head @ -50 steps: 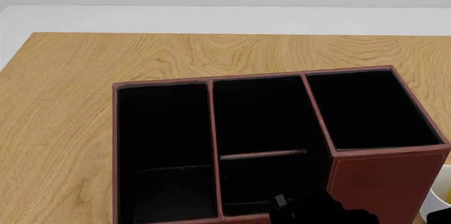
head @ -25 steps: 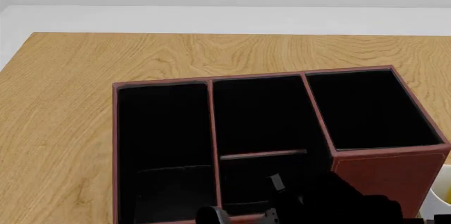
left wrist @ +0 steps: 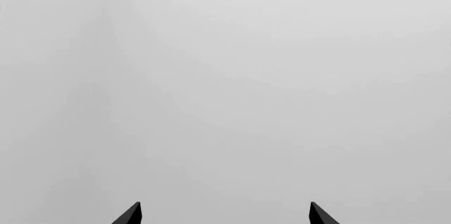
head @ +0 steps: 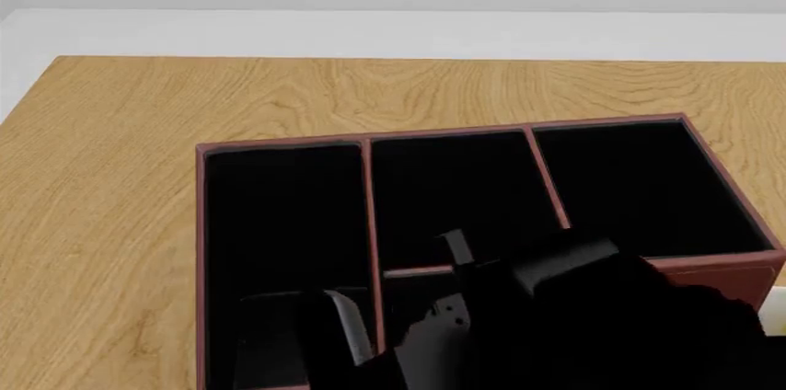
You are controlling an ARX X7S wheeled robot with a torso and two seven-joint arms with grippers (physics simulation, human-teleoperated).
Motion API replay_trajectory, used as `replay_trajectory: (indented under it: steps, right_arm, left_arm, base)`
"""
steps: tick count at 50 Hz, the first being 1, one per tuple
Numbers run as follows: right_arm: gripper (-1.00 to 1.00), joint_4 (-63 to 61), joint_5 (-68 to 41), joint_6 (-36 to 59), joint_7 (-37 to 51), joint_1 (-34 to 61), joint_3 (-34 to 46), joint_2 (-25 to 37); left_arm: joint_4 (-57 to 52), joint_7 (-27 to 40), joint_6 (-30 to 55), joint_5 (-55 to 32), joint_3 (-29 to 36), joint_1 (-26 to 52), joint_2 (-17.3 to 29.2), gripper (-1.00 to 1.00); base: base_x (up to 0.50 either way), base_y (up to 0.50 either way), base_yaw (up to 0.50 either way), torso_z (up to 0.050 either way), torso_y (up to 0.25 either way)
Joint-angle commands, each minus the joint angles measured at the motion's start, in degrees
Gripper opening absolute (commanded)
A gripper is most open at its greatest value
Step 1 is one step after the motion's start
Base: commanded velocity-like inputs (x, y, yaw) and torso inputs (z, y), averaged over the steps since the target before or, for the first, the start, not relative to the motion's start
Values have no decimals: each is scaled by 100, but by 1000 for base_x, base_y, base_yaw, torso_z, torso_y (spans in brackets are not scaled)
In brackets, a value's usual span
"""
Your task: Pick up the book and place it in the front compartment of the caddy.
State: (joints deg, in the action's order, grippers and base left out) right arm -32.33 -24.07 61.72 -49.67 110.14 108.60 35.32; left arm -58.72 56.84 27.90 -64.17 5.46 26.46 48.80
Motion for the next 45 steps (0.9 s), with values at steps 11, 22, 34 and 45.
replay_trajectory:
  steps: [11, 22, 34, 45]
  right_arm:
    - [-100, 326, -273, 7, -512, 975, -1245, -273]
    - [-100, 327, -214, -220, -847, 1547, -1477, 44]
    - [-100, 1303, 110, -641, -1211, 1947, -1570, -299]
    - [-100, 2423, 432, -999, -1295, 1965, -1660, -750]
  left_arm:
    - [96, -50, -209, 109, 125, -26, 63, 100]
    - [67, -25, -289, 100, 108, -70, 121, 100]
    - [-15, 81, -376, -3, 106, -84, 246, 100]
    - [33, 75, -507, 75, 187, -102, 306, 100]
  base:
    - [0, 0, 0, 0, 1]
    - [0, 0, 0, 0, 1]
    - [0, 0, 0, 0, 1]
    - [0, 0, 0, 0, 0]
